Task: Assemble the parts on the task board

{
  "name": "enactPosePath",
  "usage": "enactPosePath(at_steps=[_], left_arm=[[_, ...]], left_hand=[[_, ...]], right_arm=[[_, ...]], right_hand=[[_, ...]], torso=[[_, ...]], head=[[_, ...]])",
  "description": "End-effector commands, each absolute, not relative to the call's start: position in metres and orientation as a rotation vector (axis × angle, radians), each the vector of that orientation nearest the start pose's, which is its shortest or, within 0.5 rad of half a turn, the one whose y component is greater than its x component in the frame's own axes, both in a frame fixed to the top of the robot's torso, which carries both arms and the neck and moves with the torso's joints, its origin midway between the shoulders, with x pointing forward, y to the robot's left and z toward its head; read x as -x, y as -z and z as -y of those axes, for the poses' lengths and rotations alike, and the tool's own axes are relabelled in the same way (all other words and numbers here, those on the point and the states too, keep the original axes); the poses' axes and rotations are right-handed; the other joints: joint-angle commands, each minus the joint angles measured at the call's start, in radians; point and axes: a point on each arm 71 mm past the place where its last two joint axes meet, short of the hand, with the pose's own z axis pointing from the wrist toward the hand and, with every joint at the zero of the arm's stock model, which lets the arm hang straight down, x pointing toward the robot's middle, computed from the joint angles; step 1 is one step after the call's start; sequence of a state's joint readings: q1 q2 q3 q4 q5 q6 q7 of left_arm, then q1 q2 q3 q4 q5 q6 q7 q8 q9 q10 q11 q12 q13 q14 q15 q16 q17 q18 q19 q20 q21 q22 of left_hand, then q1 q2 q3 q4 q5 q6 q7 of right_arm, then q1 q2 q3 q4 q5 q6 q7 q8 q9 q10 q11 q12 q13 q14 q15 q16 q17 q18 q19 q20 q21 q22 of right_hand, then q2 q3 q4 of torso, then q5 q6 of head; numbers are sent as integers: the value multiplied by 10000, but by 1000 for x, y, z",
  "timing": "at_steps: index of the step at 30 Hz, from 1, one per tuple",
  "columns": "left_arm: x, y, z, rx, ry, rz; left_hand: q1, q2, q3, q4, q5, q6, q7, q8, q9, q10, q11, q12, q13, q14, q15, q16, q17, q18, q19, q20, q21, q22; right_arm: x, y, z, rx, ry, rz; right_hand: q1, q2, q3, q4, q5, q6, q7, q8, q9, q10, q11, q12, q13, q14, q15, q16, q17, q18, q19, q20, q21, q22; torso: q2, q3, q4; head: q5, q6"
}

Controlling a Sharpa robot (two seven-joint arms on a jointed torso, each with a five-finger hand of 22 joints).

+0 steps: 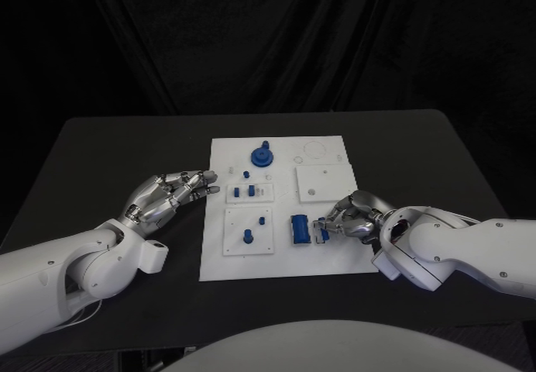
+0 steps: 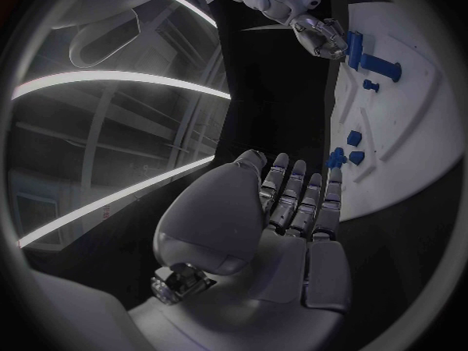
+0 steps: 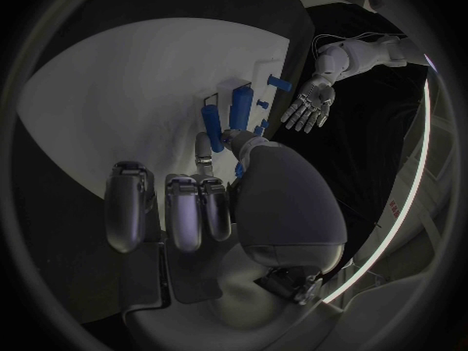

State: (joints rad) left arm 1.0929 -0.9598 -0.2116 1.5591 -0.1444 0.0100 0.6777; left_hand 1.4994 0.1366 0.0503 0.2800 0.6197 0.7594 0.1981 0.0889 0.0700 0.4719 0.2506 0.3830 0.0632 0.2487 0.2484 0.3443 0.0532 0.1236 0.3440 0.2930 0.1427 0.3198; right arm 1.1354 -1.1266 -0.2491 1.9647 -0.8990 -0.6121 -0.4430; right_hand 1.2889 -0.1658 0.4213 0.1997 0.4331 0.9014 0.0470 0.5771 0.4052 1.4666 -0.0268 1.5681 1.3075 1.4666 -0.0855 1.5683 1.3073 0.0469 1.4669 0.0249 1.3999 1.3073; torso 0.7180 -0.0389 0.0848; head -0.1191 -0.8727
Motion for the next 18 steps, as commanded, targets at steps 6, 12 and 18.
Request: enactPosePath(at_steps=[6, 12, 18], left_arm=[[-418, 251, -241, 8772, 19118, -14114], [-418, 251, -242, 8782, 19104, -14140], [-418, 251, -241, 8796, 19098, -14177]], left_hand=[[119, -19, 55, -6, 37, -45, 179, -17, 8, 29, 70, -7, 2, 98, 22, 68, 11, -113, 89, 3, 72, 22], [126, -21, 72, -10, 38, -48, 186, -18, 8, 27, 73, -9, 2, 115, 33, 81, 12, -127, 108, 2, 84, 27], [126, -21, 72, -10, 38, -48, 186, -18, 8, 27, 73, -9, 2, 115, 33, 81, 12, -127, 108, 2, 84, 27]], right_arm=[[-347, 258, 240, -7434, -5539, -20422], [-346, 258, 240, -7275, -5527, -20424], [-345, 258, 239, -7216, -5515, -20452]], right_hand=[[-283, 37, -264, -3, 298, -118, 62, -122, 70, 1042, 61, 27, 2633, 1032, 30, 4, 2590, -36, 340, 15, -94, 2054], [-601, 58, -670, 162, -29, -122, 102, -205, 128, 1042, 98, 27, 2633, 1030, 67, -1, 2579, -34, 337, 52, -107, 2052], [-814, 203, -1355, 319, -558, -117, 116, -354, 221, 1042, 116, 27, 2633, 1025, 84, -12, 2555, -24, 326, 80, -147, 2041]], torso=[[9, 1, 7], [-3, 2, -1], [-5, -2, -3]], head=[[3, 1], [15, 1], [43, 1]])
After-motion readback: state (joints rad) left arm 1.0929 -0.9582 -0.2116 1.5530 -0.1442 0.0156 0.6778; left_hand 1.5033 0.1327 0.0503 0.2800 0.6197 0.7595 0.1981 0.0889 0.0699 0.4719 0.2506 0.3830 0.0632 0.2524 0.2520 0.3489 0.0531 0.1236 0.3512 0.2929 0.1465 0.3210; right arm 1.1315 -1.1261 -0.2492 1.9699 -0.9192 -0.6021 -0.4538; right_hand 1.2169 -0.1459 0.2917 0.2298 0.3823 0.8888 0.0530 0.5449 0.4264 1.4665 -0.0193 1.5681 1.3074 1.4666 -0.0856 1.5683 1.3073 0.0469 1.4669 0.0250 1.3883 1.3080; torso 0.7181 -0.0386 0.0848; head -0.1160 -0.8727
